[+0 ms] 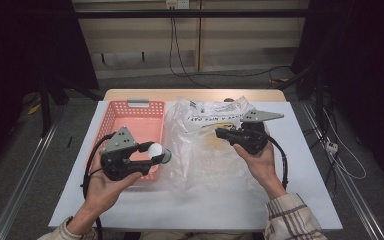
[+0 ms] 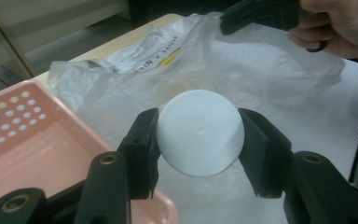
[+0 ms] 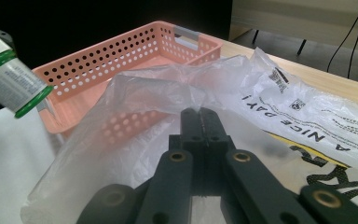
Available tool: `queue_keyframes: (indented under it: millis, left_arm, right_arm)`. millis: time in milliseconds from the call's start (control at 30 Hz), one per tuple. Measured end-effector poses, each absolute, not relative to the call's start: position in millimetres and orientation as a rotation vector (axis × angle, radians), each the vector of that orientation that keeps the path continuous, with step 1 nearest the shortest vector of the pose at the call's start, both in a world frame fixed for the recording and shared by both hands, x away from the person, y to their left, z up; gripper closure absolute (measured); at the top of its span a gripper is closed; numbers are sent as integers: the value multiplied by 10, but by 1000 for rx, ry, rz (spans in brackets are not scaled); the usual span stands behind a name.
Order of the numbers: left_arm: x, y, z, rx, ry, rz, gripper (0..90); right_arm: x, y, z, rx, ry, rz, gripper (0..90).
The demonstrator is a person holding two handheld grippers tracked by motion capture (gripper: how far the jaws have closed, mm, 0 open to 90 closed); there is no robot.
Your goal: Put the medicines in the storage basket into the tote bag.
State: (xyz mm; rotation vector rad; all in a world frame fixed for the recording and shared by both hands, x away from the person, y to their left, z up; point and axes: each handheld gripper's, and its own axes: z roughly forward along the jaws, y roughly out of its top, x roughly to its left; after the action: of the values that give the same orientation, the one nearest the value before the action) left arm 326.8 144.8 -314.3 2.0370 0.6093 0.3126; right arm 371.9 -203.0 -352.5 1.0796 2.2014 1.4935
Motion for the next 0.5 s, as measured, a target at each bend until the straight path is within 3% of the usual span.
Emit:
queue_keyframes:
  millis: [500]
  left_arm:
    - [3231,811,-3236,2098,499,205,509]
  right_arm:
    - [3717,-2016,-3536,1080,2212,1490,900]
